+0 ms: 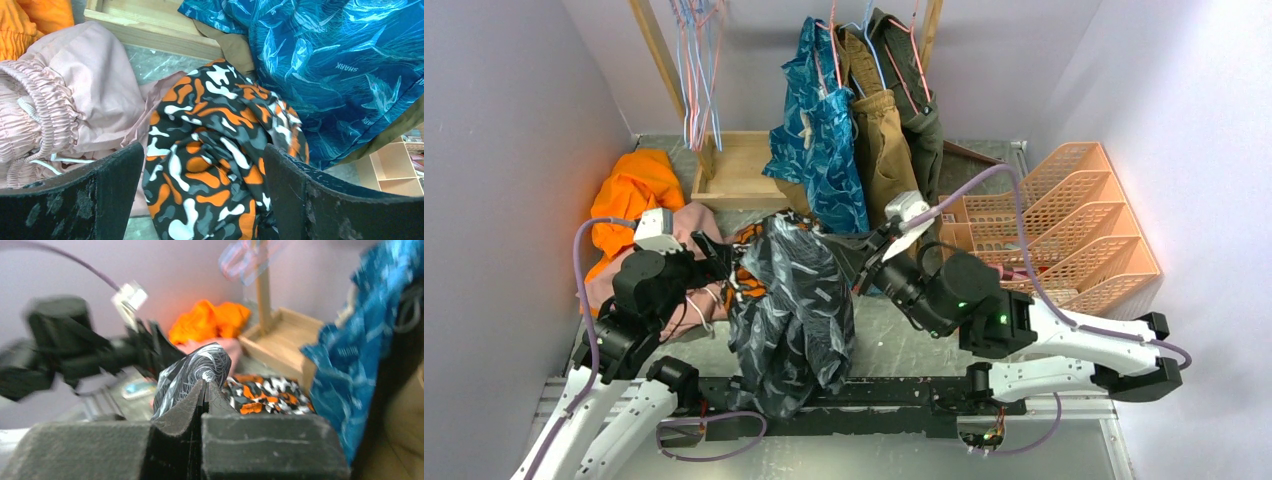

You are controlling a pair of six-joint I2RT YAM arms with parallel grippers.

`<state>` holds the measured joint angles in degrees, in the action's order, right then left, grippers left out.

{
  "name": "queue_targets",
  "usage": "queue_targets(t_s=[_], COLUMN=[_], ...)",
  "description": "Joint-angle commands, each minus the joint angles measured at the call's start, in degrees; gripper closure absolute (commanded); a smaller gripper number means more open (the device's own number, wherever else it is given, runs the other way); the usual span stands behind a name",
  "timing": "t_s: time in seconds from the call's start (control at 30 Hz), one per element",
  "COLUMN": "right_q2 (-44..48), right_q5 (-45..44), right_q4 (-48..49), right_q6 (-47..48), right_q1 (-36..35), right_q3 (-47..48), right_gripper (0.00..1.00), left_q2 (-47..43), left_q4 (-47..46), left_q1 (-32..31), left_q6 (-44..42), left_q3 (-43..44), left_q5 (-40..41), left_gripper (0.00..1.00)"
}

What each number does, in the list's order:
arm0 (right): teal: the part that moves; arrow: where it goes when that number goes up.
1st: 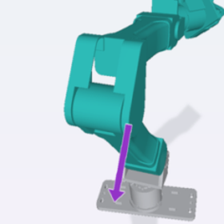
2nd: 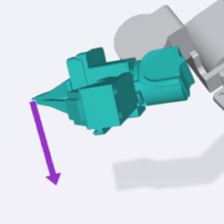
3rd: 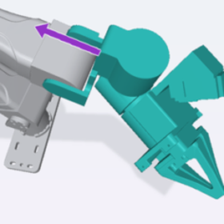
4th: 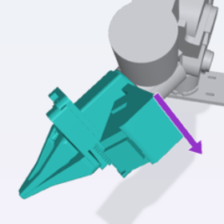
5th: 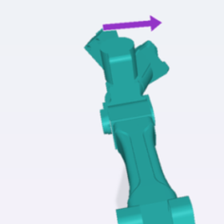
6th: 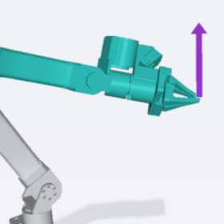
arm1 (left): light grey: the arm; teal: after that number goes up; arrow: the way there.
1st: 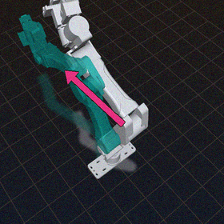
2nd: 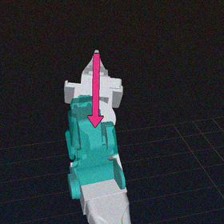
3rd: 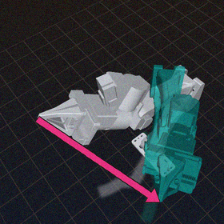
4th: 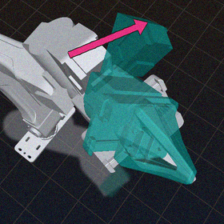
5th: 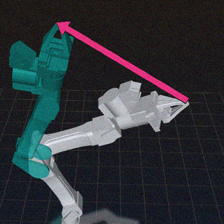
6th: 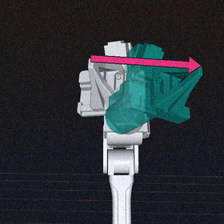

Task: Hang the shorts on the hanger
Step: Adjust the shorts at the center of the board.

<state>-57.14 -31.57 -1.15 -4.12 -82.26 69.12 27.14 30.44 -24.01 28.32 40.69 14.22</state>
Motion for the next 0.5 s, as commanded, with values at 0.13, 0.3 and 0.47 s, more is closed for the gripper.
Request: queue_targets(t_s=[0.13,0.3,0.47], right_q2=[7.8,15.1,9.3], right_q5=[-15.2,-11.4,-5.0], right_q4=[-23.5,-36.7,-36.9], right_q6=[-17.1,-24.0,-19.3], right_q1=[-0.4,-0.3,-0.3], right_q3=[-13.0,-13.0,-8.5], right_gripper=[0.98,0.39,0.26], left_q2=[0.5,0.9,1.0], left_q4=[1.1,0.8,0.3], left_q1=[-0.1,0.0,0.1], left_q6=[0.6,0.4,0.1], left_q3=[0.6,0.5,0.3], left_q5=[1.5,1.0,0.6], left_gripper=[0.08,0.08,0.08])
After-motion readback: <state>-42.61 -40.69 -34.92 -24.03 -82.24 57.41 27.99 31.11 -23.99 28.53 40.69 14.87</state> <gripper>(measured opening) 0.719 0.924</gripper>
